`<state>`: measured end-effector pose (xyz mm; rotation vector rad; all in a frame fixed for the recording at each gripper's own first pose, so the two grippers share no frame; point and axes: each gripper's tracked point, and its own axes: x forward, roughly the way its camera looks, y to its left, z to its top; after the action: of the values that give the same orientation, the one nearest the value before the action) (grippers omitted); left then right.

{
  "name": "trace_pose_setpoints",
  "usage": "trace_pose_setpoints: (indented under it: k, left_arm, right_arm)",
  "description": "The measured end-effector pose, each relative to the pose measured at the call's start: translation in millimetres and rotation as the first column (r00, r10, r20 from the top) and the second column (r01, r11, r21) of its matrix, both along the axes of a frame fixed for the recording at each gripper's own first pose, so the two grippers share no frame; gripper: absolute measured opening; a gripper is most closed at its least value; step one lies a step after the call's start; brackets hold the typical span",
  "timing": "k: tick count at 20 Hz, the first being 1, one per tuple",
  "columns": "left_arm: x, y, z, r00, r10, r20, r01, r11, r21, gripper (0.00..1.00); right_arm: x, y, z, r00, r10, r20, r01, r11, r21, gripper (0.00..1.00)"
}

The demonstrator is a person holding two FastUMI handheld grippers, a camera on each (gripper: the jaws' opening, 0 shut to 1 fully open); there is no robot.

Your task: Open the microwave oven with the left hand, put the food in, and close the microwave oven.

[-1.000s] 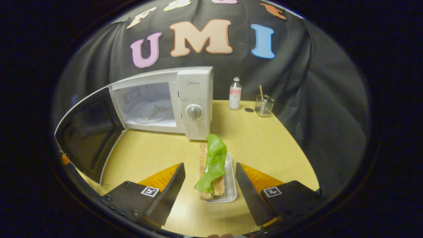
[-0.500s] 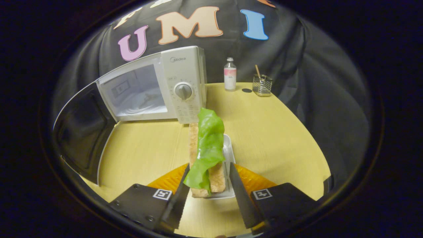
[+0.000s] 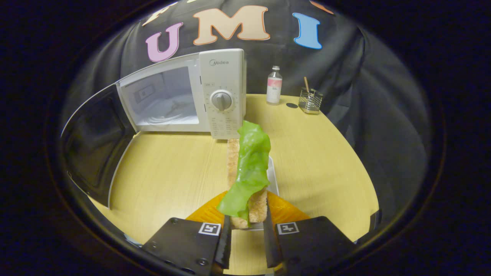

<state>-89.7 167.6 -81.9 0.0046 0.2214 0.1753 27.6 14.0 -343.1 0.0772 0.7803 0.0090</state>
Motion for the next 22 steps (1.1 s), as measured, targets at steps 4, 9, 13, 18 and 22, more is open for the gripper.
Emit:
trace_pose_setpoints:
  k: [4,9,13,18,22]
  left_arm:
    - [14.6,1.7,37.7,0.993,-0.008,0.115,0.002,0.999,0.046,0.90]
    - [23.7,-3.8,40.6,0.991,-0.028,0.133,0.024,0.999,0.033,1.00]
    - [24.1,-3.8,39.8,0.990,-0.039,0.139,0.040,0.999,-0.005,0.98]
    - [21.9,0.3,36.3,0.987,-0.067,0.147,0.070,0.997,-0.017,0.97]
    - [14.6,9.0,28.1,0.987,-0.083,0.138,0.087,0.996,-0.027,0.98]
  right_arm:
    - [2.7,-7.2,22.9,0.999,-0.013,0.046,0.012,1.000,0.016,0.39]
    - [10.3,-9.2,53.8,0.994,-0.043,0.095,0.038,0.998,0.059,0.39]
    - [17.9,24.6,72.7,0.993,-0.036,0.111,0.017,0.986,0.165,0.38]
    - [33.1,89.7,84.2,0.994,-0.008,0.107,-0.024,0.957,0.291,0.38]
    - [50.3,146.4,87.2,0.996,0.007,0.094,-0.043,0.925,0.379,0.38]
